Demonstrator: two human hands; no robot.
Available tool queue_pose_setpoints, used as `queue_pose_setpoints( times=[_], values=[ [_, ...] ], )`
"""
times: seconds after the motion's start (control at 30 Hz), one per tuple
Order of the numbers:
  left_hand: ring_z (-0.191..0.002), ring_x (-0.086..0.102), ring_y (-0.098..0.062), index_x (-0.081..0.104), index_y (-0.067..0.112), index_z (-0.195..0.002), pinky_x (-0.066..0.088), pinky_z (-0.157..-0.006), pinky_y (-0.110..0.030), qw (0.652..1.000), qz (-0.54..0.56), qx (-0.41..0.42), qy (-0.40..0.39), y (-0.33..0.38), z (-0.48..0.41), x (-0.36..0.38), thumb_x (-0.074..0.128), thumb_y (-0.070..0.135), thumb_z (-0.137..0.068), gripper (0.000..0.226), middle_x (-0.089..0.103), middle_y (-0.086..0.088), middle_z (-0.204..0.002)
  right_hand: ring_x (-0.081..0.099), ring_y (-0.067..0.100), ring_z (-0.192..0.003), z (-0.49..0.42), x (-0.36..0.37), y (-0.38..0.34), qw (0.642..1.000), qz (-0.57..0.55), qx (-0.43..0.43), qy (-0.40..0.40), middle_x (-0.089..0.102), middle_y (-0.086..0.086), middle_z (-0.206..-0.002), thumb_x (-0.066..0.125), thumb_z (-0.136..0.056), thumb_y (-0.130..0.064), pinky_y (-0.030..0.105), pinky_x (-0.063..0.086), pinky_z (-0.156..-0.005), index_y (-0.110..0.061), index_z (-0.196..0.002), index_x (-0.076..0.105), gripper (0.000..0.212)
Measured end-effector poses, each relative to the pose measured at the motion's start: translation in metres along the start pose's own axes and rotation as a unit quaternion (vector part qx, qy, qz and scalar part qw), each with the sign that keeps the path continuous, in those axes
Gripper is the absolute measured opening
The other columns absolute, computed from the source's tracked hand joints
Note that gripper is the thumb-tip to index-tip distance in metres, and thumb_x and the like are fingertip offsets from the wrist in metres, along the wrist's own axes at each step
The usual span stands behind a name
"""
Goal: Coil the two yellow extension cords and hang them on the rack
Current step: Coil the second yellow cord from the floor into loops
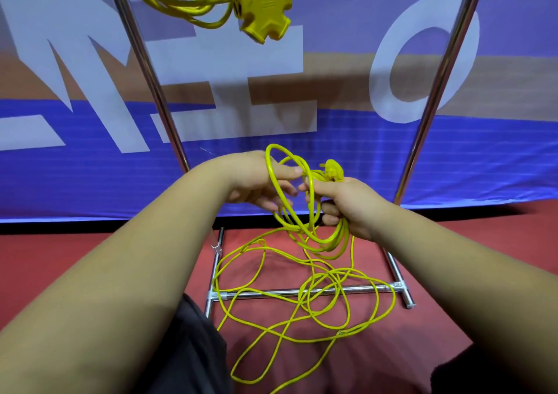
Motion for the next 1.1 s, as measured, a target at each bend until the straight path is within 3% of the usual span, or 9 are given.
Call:
queue_pose_setpoints(
  times=[0.17, 0.3, 0.4, 0.53, 0.67, 0.77, 0.93, 1.0, 1.1],
  values=[
    [-0.125, 0.065, -0.031, 0.063, 0.012, -0.133, 0.05, -0.11, -0.049, 0.988, -0.083, -0.03, -0.124, -0.023, -0.004, 0.019, 0.062, 0.041, -0.102, 0.042, 0.072, -0.005, -0.129, 0.026, 0.009, -0.041, -0.01, -0.004, 0.002, 0.996, -0.089, 0.013, 0.015, 0.068, 0.029, -0.105, 0.059, -0.104, -0.016, 0.022, 0.025, -0.038, -0.007, -0.105, 0.074, 0.018],
    [-0.105, 0.068, -0.029, 0.054, 0.026, -0.14, 0.052, -0.096, -0.045, 0.982, -0.078, -0.022, -0.173, -0.021, -0.003, 0.031, 0.061, 0.045, -0.102, 0.043, 0.073, -0.013, -0.124, 0.027, 0.008, -0.041, -0.011, -0.006, 0.0, 0.997, -0.079, 0.002, 0.002, 0.076, 0.015, -0.103, 0.059, -0.107, -0.023, 0.022, 0.03, -0.039, -0.004, -0.117, 0.069, 0.024],
    [-0.09, 0.068, -0.027, 0.05, 0.029, -0.135, 0.049, -0.09, -0.046, 0.982, -0.097, -0.055, -0.155, -0.026, -0.005, 0.033, 0.052, 0.061, -0.1, 0.048, 0.076, -0.013, -0.111, 0.025, 0.011, -0.046, -0.009, -0.007, -0.003, 1.0, 0.016, -0.023, -0.001, 0.057, 0.001, -0.067, 0.076, -0.097, -0.023, 0.025, 0.029, -0.042, -0.008, -0.104, 0.071, 0.017],
    [-0.088, 0.07, -0.026, 0.061, 0.033, -0.12, 0.056, -0.087, -0.046, 0.987, -0.124, -0.031, -0.1, -0.027, -0.01, 0.027, 0.054, 0.07, -0.094, 0.045, 0.071, -0.005, -0.111, 0.021, 0.018, -0.052, -0.012, -0.013, 0.004, 0.995, 0.078, -0.009, 0.064, 0.026, 0.004, -0.066, 0.087, -0.085, -0.018, 0.028, 0.029, -0.045, -0.015, -0.084, 0.076, 0.011],
    [-0.097, 0.073, -0.03, 0.069, 0.023, -0.119, 0.057, -0.091, -0.059, 0.998, -0.062, -0.016, -0.029, -0.02, -0.009, 0.01, 0.06, 0.073, -0.087, 0.06, 0.074, -0.008, -0.115, 0.027, 0.015, -0.047, -0.014, -0.022, 0.008, 0.993, 0.073, 0.0, 0.089, 0.051, 0.021, -0.076, 0.082, -0.09, -0.026, 0.029, 0.033, -0.046, -0.013, -0.085, 0.078, 0.014],
    [-0.086, 0.073, -0.029, 0.069, 0.016, -0.122, 0.058, -0.088, -0.056, 0.997, -0.054, -0.049, 0.002, -0.023, -0.004, -0.006, 0.056, 0.063, -0.097, 0.055, 0.074, -0.011, -0.107, 0.031, 0.011, -0.042, -0.014, -0.029, 0.003, 0.99, 0.059, -0.004, 0.125, 0.076, 0.012, -0.09, 0.072, -0.099, -0.025, 0.026, 0.035, -0.044, -0.01, -0.104, 0.077, 0.017],
    [-0.065, 0.074, -0.028, 0.068, 0.005, -0.106, 0.062, -0.058, -0.037, 0.951, -0.257, -0.165, 0.051, -0.045, -0.003, -0.028, 0.055, 0.04, -0.106, 0.037, 0.077, -0.015, -0.093, 0.023, 0.01, -0.045, -0.012, -0.045, -0.011, 0.987, 0.024, -0.009, 0.16, 0.047, -0.004, -0.062, 0.065, -0.104, -0.025, 0.022, 0.022, -0.041, -0.011, -0.109, 0.076, 0.019],
    [-0.064, 0.076, -0.028, 0.068, 0.005, -0.107, 0.06, -0.057, -0.035, 0.944, -0.291, -0.142, 0.066, -0.046, -0.007, -0.034, 0.054, 0.031, -0.107, 0.03, 0.078, -0.016, -0.086, 0.021, 0.01, -0.046, -0.01, -0.052, -0.016, 0.986, 0.028, -0.009, 0.162, 0.041, -0.005, -0.06, 0.066, -0.104, -0.03, 0.023, 0.019, -0.043, -0.014, -0.105, 0.076, 0.019],
    [-0.08, 0.077, -0.028, 0.066, 0.002, -0.117, 0.062, -0.068, -0.036, 0.978, -0.191, -0.045, 0.073, -0.039, -0.012, -0.039, 0.045, 0.012, -0.11, 0.025, 0.078, -0.018, -0.091, 0.019, 0.012, -0.049, -0.007, -0.061, -0.022, 0.986, 0.047, -0.014, 0.16, 0.035, -0.006, -0.058, 0.065, -0.103, -0.035, 0.024, 0.018, -0.044, -0.016, -0.1, 0.075, 0.021]
  ],
)
Point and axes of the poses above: each hand's wrist, its own z-axis away from the middle knuckle, its own x-axis out of the palm, y = z × x, the point moved 4 cm from there along -z, towards the middle knuckle
